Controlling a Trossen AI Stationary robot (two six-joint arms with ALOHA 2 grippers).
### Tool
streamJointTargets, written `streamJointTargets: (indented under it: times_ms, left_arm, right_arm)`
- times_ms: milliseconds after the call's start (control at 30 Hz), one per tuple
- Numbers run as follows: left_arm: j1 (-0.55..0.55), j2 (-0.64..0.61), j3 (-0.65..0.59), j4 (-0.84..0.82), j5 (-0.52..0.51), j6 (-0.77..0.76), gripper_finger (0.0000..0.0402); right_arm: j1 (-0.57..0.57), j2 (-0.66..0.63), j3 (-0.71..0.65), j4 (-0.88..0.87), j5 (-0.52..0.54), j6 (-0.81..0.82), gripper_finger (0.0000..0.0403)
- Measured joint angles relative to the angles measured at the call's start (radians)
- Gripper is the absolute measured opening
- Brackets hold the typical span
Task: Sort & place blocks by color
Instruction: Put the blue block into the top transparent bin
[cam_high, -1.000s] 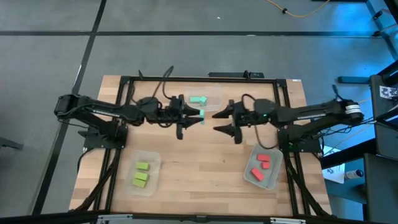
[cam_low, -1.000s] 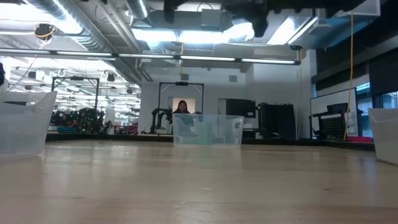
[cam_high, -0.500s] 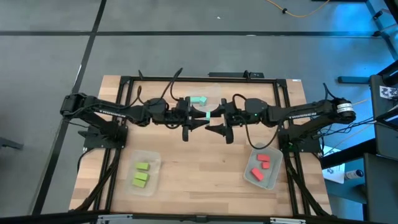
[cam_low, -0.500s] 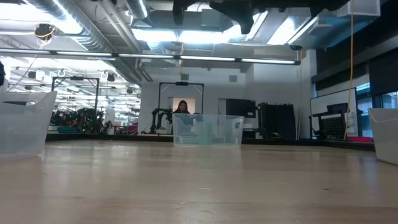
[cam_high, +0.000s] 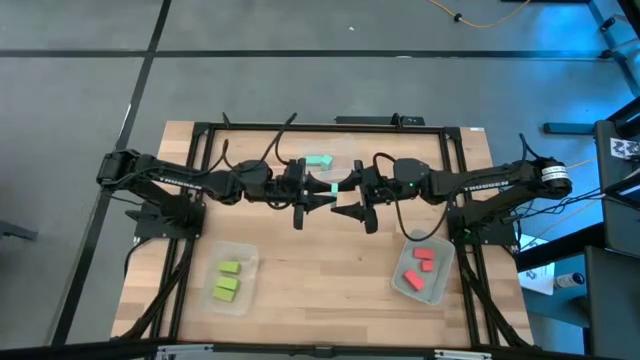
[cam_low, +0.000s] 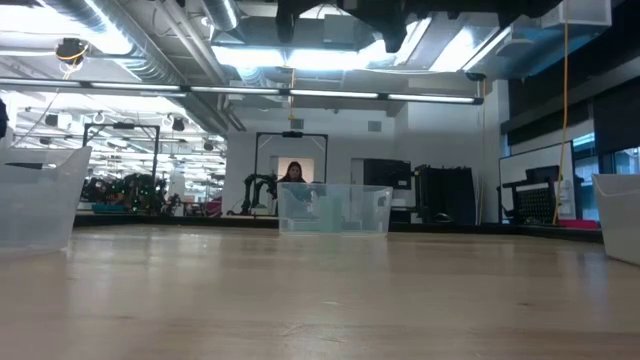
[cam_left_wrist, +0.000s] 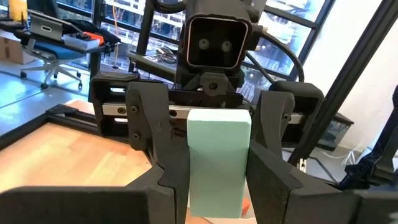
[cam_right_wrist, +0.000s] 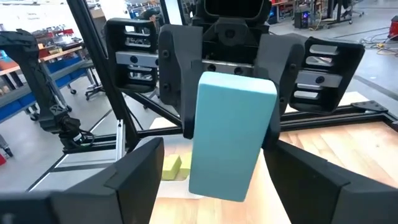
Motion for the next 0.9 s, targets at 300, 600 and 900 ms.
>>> streamJointTargets:
  times_ms: [300,600,900]
  left_arm:
    - [0.000,0.016,0.001,-0.013,0.007,-0.020,0.0113]
    - [0.002,0.015,0.001,-0.011,0.010,-0.020,0.0113]
    - [0.002,0.015,-0.001,0.023,-0.069,0.027,0.0113]
  right_arm:
    - [-0.001,0.000,-0.002,0.016,0.002,-0.049,0.0278]
    - [-0.001,0.000,-0.002,0.009,0.005,-0.047,0.0243]
    - [-0.001,-0.002,-0.001,0.012,0.037,-0.019,0.0227]
